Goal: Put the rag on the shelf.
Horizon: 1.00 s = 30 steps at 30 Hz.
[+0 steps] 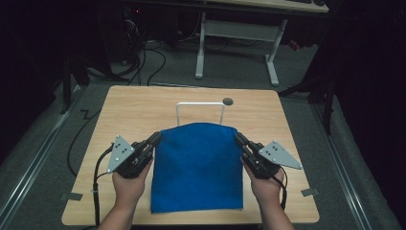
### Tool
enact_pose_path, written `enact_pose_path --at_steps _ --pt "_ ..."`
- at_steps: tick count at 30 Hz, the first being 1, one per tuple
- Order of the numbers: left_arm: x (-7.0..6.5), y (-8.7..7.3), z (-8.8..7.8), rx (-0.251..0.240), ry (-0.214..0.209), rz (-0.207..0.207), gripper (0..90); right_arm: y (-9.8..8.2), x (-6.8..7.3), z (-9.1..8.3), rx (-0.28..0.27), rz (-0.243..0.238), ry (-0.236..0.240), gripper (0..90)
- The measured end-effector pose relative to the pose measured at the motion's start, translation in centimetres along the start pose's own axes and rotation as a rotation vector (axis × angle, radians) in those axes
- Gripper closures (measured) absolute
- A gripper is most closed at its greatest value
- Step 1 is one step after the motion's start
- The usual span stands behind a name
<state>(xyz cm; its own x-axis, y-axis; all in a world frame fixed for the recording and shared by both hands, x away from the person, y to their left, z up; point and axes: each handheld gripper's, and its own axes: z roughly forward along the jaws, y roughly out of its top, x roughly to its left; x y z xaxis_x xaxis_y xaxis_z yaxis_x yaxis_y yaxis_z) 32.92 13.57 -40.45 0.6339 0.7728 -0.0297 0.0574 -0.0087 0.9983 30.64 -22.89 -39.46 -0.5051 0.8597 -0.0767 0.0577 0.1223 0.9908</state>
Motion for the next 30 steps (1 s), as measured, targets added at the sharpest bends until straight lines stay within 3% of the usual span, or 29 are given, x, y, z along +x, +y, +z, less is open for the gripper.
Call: enact_pose_path --at_steps 2,9,16,24,30 --pt "0.3 1.1 0.1 -0.015 0.013 0.028 88.0 1.0 -0.3 0.1 -0.024 -0.011 -0.006 87.5" --pt "1.6 3.1 1.1 -0.036 0.04 0.05 88.1 3.0 -1.4 1.1 -0.05 -0.018 -0.021 87.6" --pt "3.8 4.4 2.9 -0.027 0.066 0.045 88.2 4.3 -2.8 2.2 -0.059 0.01 -0.033 87.7" --pt "5.6 6.3 5.1 -0.001 0.12 0.114 88.3 6.2 -4.0 4.4 -0.068 0.008 -0.056 87.7" --pt "7.1 7.1 7.2 0.013 0.141 0.119 88.3 7.9 -5.3 6.7 -0.061 0.012 -0.074 87.7"
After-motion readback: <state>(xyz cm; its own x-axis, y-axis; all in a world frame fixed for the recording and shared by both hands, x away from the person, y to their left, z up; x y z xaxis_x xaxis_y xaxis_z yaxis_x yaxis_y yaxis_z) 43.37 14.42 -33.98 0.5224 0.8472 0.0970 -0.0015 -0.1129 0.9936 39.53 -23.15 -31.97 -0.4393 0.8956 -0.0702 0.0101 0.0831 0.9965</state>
